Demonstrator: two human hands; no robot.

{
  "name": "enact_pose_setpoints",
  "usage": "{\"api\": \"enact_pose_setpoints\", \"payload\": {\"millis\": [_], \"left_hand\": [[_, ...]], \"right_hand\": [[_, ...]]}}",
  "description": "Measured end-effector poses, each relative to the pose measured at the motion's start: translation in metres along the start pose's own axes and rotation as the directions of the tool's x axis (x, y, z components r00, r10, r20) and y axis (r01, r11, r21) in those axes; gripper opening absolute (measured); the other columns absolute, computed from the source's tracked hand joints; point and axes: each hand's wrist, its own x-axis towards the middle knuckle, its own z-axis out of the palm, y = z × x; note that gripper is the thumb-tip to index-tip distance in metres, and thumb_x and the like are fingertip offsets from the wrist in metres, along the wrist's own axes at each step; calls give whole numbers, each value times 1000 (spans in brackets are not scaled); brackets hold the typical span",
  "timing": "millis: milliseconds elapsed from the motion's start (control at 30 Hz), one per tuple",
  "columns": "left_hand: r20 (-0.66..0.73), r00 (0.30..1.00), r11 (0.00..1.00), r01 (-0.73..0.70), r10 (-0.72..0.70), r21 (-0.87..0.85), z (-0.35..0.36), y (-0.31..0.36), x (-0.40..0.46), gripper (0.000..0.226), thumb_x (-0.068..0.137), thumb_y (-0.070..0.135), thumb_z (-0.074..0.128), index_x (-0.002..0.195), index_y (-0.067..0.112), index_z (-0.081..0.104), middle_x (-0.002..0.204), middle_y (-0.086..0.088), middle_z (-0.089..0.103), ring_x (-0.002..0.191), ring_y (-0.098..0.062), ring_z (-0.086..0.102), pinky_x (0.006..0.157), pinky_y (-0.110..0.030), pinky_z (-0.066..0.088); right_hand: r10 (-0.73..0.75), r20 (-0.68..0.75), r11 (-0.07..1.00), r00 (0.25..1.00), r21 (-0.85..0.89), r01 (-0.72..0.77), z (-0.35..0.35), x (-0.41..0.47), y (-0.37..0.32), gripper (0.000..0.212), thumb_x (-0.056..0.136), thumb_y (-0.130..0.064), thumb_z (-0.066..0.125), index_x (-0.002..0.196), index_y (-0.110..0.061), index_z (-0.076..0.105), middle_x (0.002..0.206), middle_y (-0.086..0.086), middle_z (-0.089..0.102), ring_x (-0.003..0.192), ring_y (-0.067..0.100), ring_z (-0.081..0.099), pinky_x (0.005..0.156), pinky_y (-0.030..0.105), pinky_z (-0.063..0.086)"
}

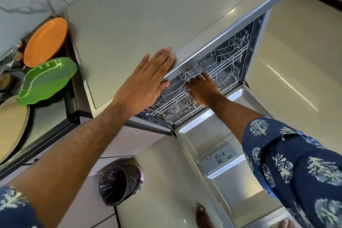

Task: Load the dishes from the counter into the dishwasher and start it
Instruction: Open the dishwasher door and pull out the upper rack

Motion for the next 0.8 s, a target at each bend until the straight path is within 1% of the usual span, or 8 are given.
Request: {"api": "enact_pose_setpoints", "payload": {"millis": [67,167,267,333,367,500,600,800], "left_hand": [[-3,1000,1000,-22,22,20,1,1,0,66,105,34,39,158,7,11,166,-13,8,154,-26,8,124,-49,16],[2,998,996,-56,56,76,0,4,-2,68,105,25,43,158,7,6,166,-14,4,154,-26,5,125,-49,13],[51,994,988,-100,94,115,-4,9,-3,86,97,5,55,158,8,-5,167,-12,-6,154,-25,-4,125,-48,9],[85,987,981,-149,139,125,-7,11,-5,101,85,-12,56,157,9,-11,166,-11,-12,154,-24,-8,125,-48,7],[99,983,978,-167,155,122,-10,12,-6,105,81,-15,55,157,10,-13,166,-10,-14,154,-24,-9,125,-47,6],[148,976,980,-176,162,91,-18,14,-5,113,73,-18,58,157,10,-12,166,-10,-14,154,-24,-8,125,-46,5],[146,975,980,-182,169,79,-20,13,-3,110,73,-19,55,158,10,-9,166,-11,-11,154,-24,-6,125,-46,5],[134,982,988,-144,136,48,-27,21,-7,112,70,-23,49,158,12,-11,166,-10,-14,154,-25,-8,125,-48,8]], "right_hand": [[-11,37,1000,999,14,10,-4,-15,3,41,101,-49,42,129,-24,56,125,0,65,122,25,55,109,42,34],[-17,67,1000,998,26,15,-4,-57,4,37,100,-49,44,125,-24,57,120,-2,66,117,24,56,105,40,36],[4,147,999,989,37,-10,-4,-108,3,38,103,-48,39,128,-24,55,123,-1,64,119,24,54,105,40,35],[4,173,999,985,48,-13,-2,-141,0,38,103,-46,38,127,-22,56,122,2,65,119,25,55,106,41,35],[4,181,998,984,59,-15,-3,-156,-2,38,103,-46,39,126,-21,57,121,4,65,118,26,56,106,42,35],[12,244,995,970,96,-36,-5,-207,-11,37,102,-43,44,127,-19,58,123,7,65,119,27,56,106,42,33],[28,292,996,956,77,-53,-7,-233,-12,35,102,-40,46,129,-19,56,127,9,64,122,29,55,109,42,30],[18,384,1000,923,14,-25,-5,-279,-13,30,100,-32,51,127,-19,55,125,10,64,118,32,57,104,44,38]]}}
